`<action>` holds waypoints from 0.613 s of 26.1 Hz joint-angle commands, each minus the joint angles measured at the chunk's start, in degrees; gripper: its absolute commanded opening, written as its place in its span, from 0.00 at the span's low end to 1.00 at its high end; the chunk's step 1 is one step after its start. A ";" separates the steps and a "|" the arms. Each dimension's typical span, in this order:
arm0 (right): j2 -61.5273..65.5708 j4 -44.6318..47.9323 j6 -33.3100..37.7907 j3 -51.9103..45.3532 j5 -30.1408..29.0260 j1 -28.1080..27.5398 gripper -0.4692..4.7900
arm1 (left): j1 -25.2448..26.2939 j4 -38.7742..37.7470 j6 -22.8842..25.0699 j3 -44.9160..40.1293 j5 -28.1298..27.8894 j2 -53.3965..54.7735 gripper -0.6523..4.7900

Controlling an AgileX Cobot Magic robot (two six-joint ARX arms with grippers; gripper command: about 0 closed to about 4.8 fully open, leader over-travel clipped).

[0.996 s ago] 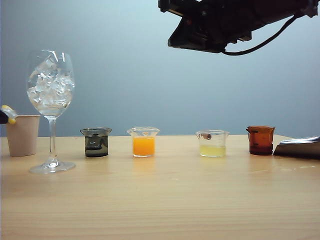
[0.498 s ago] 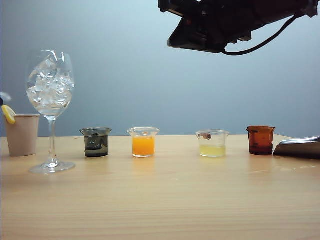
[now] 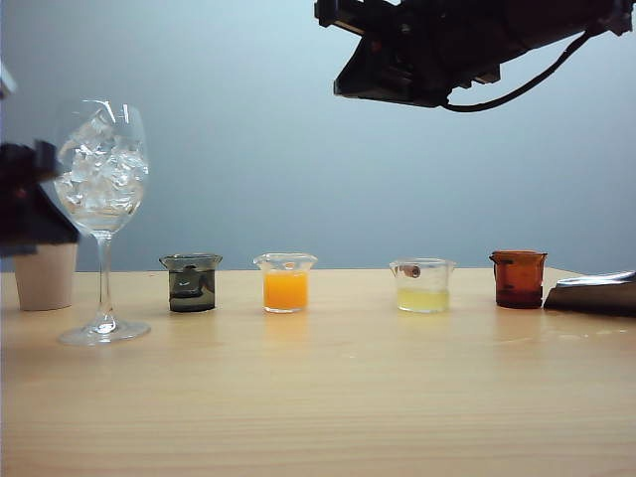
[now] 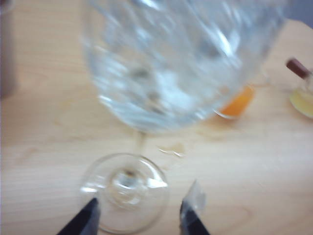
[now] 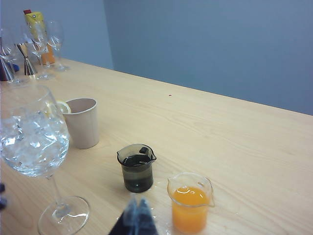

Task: Pick up the first measuring cup from the left, pour the coconut rum inside into the goblet, and finally put the measuring cup back in its original place.

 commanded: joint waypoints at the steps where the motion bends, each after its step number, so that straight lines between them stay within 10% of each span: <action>1: -0.20 0.77 0.04 0.37 -0.11 -0.02 0.08 | -3.43 6.88 -0.11 0.09 -3.89 3.93 0.50; 4: -0.20 0.77 0.04 0.37 -0.09 -0.02 0.08 | -9.44 12.52 -1.75 0.11 -13.94 8.28 0.50; 16: 0.46 0.79 0.04 0.39 -0.44 0.04 0.08 | -10.43 22.16 -5.81 0.20 -20.79 18.80 0.50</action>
